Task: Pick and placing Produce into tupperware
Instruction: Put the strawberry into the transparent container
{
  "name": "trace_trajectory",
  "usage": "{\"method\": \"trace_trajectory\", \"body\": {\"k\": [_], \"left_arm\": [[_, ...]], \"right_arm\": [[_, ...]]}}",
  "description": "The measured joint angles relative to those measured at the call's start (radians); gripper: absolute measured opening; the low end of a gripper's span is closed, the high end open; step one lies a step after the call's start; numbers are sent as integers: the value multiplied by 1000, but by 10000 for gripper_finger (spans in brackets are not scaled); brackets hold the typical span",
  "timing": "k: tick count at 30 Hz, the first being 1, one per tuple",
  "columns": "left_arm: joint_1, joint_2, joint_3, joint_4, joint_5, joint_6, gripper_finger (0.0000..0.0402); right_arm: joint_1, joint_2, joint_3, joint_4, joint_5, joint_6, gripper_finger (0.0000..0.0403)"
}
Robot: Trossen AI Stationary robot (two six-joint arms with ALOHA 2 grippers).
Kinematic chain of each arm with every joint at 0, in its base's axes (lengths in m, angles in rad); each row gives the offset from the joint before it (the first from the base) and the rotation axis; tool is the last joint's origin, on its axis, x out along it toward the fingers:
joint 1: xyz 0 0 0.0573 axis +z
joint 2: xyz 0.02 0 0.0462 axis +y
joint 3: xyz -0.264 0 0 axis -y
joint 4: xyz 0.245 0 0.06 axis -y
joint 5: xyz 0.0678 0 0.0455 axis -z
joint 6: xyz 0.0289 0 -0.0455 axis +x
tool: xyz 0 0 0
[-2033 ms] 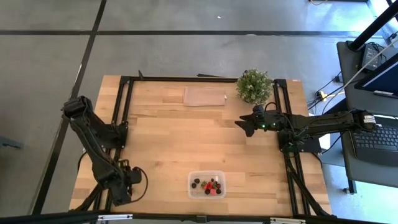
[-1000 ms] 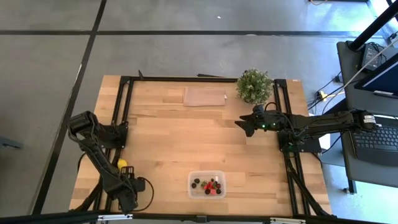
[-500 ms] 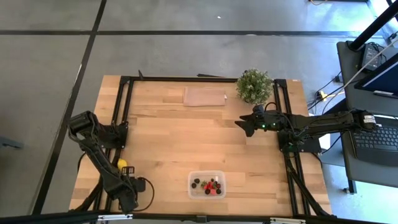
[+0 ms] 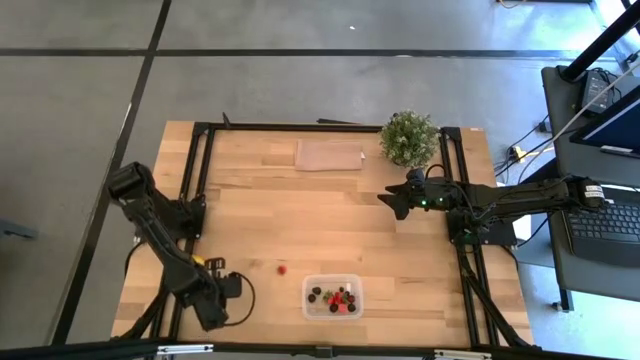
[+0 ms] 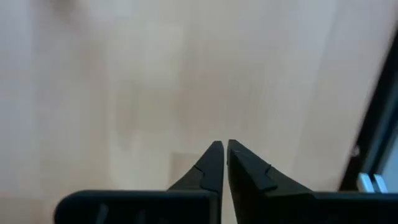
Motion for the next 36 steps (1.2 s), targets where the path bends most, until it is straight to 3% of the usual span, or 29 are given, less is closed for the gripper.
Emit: {"method": "trace_trajectory", "body": {"k": [19,27,36], "left_arm": [[183,-21,0,-16,-56,80,81],[326,-21,0,10,-88,305,154],[507,-21,0,214,-118,651,229]], "right_arm": [[0,0,0,0,0,29,291],[0,0,0,0,-1,47,291],[0,0,0,0,-2,-3,291]]}}
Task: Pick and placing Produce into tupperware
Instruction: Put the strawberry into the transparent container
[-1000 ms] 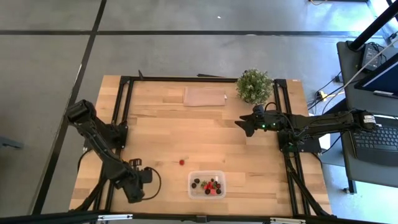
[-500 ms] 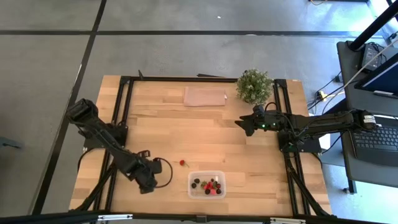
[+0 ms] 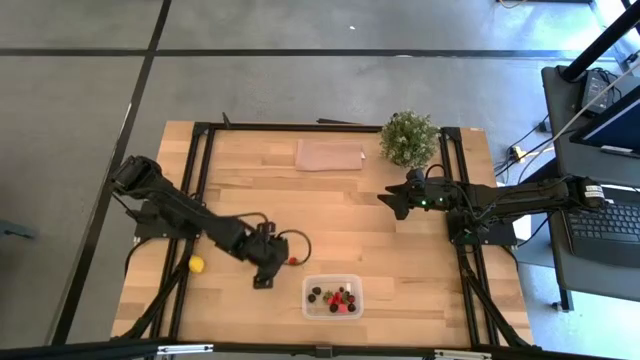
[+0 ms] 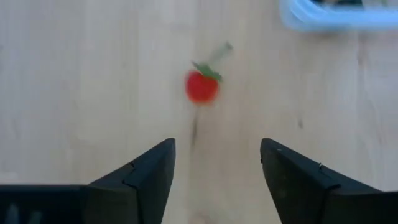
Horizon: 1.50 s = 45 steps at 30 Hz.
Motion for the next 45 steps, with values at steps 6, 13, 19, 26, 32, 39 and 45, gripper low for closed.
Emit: {"method": "trace_trajectory", "body": {"k": [6,13,19,26,32,39,45], "left_arm": [[119,0,0,38,1,-24,231],[194,0,0,158,1,98,232],[199,0,0,323,24,293,230],[199,0,14,403,91,328,230],[180,8,43,282,76,388,224],[158,63,45,226,80,407,218],[145,110,45,220,119,422,220]], "right_arm": [[0,0,0,0,-2,-30,291],[0,0,0,0,-2,-56,291],[0,0,0,0,-2,-59,291],[0,0,0,-1,-2,-59,291],[0,0,0,-1,-2,-55,291],[0,0,0,0,-2,-30,291],[0,0,0,-4,-8,-29,291]]}}
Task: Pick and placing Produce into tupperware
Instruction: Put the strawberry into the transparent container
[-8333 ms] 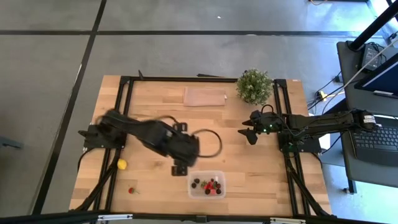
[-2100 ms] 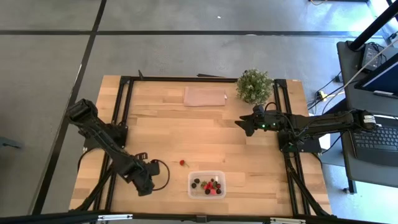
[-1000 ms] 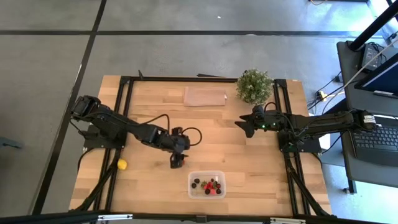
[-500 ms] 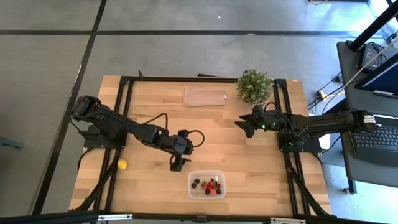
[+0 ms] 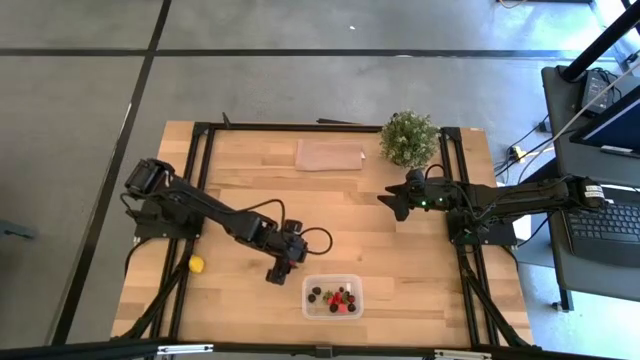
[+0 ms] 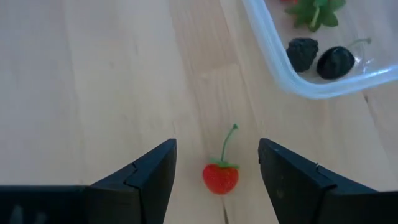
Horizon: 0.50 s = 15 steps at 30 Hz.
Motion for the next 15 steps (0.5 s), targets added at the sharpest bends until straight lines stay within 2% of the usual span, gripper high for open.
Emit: {"method": "trace_trajectory", "body": {"k": [9,15], "left_arm": [[-2,80,0,-6,12,-1,205],[-2,131,0,-9,55,-2,206]], "right_arm": [[0,0,0,2,-2,0,291],[0,0,0,2,-2,0,291]]}}
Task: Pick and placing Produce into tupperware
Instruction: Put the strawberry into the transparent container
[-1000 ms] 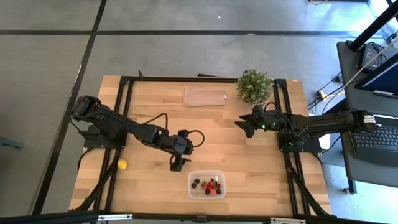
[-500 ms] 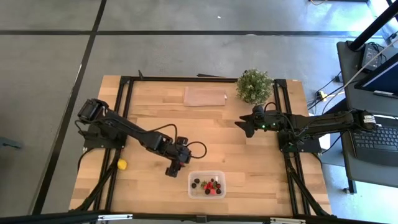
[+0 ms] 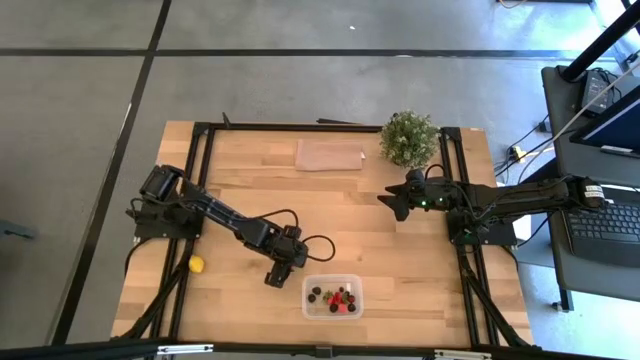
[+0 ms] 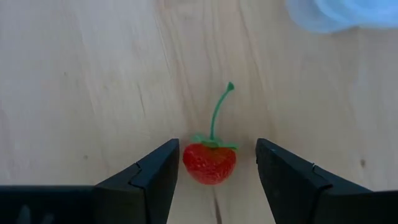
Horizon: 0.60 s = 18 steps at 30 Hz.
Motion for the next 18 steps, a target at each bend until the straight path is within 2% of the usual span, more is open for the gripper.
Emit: {"method": "trace_trajectory", "body": {"k": [9,18], "left_arm": [[0,11,1,-4,0,0,188],[1,11,2,-12,-8,1,132]], "right_arm": [[0,0,0,0,0,-1,291],[0,0,0,-1,0,-3,291]]}}
